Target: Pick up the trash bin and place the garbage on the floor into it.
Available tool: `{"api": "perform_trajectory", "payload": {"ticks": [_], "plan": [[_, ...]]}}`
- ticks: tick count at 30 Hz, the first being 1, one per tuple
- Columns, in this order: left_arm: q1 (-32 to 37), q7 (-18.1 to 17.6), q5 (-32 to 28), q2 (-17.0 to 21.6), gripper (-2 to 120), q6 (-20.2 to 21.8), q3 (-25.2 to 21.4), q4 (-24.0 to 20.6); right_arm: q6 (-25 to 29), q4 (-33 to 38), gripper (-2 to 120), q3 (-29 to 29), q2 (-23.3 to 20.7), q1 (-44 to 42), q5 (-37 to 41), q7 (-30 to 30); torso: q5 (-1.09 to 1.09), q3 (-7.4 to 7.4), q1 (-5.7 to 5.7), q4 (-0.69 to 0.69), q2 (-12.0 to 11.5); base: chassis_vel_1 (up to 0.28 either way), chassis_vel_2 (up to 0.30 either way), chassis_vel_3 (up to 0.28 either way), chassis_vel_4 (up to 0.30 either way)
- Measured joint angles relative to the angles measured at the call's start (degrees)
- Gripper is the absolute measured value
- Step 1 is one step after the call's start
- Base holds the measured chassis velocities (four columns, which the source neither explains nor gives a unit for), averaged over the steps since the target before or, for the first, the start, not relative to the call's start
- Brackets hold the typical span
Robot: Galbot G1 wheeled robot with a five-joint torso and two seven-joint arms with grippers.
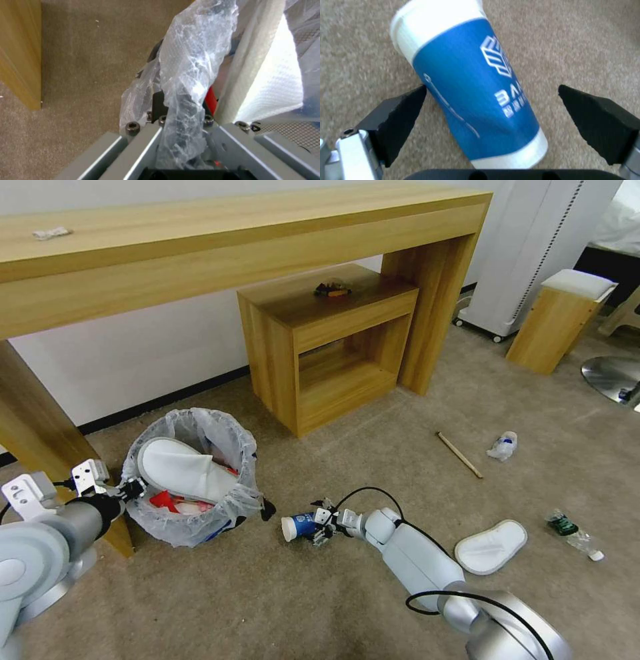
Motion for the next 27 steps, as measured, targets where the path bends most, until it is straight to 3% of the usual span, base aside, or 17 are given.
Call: {"api": "perform_trajectory", "payload": {"ticks": [5, 9, 13, 21, 27], "plan": [[0.29, 0.01, 0.04, 0.01, 0, 0.0, -0.23, -0.29, 0.13, -0.11, 98, -0.18, 0.37, 0.08, 0.1, -0.04, 0.0, 0.0, 0.0, 0.0, 0.0, 0.0, 0.0, 0.0, 0.0], [0.61, 0.02, 0.14, 0.06, 0, 0.0, -0.38, -0.52, 0.1, -0.18, 88, -0.32, 0.51, 0.02, -0.41, -0.51, 0.0, 0.0, 0.0, 0.0, 0.0, 0.0, 0.0, 0.0, 0.0], [0.67, 0.03, 0.18, 0.16, 0, 0.0, -0.57, -0.76, 0.02, -0.2, 67, -0.46, 0.5, -0.22, -0.98, -0.93, 0.0, 0.0, 0.0, 0.0, 0.0, 0.0, 0.0, 0.0, 0.0], [0.71, 0.03, 0.19, -0.02, 0, -0.01, -0.52, -0.94, 0.1, -0.62, 44, -0.33, 0.42, -0.73, -1.46, -1.38, 0.0, -0.01, -0.01, -0.01, 0.01, 0.0, 0.0, 0.0, 0.0], [0.46, 0.07, 0.29, -0.07, 0, -0.01, -0.23, -0.94, 0.2, -0.78, 20, -0.07, -0.02, -0.87, -1.57, -1.94, 0.02, -0.01, -0.02, 0.02, 0.01, 0.0, 0.0, 0.0, 0.0]]}}
